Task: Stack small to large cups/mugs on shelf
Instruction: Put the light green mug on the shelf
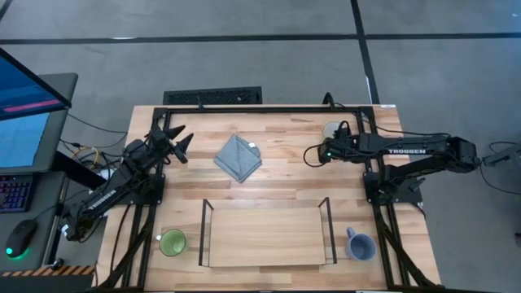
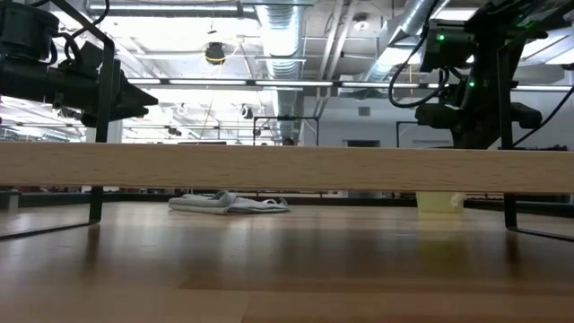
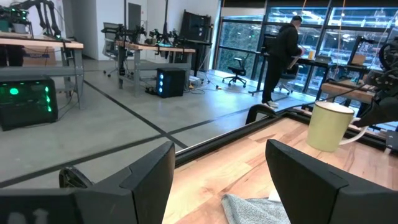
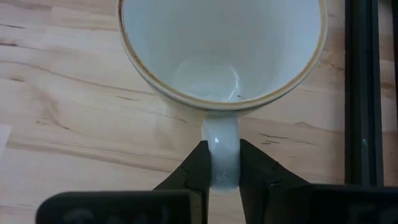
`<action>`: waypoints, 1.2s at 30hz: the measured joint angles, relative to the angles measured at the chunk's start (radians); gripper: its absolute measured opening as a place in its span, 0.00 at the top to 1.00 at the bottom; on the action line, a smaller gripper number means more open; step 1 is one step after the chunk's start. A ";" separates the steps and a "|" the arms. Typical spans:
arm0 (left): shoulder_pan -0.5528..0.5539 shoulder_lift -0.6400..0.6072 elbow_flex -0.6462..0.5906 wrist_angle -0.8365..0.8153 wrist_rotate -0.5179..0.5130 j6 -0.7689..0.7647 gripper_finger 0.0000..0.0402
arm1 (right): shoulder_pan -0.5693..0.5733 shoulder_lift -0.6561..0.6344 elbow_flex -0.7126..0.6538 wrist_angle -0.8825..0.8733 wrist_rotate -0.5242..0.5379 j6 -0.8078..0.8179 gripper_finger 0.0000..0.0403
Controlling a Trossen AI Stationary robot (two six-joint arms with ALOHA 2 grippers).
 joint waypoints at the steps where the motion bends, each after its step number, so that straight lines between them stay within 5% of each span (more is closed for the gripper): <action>1: 0.000 0.000 0.000 0.000 0.000 0.000 0.39 | 0.000 0.000 0.000 0.000 0.000 0.000 0.83; 14: 0.000 0.000 0.000 0.000 0.000 0.000 0.39 | 0.004 0.001 0.010 0.001 -0.005 -0.005 0.83; 36: 0.000 0.000 0.000 0.000 0.000 0.000 0.39 | 0.101 0.001 0.260 -0.075 -0.008 -0.058 0.84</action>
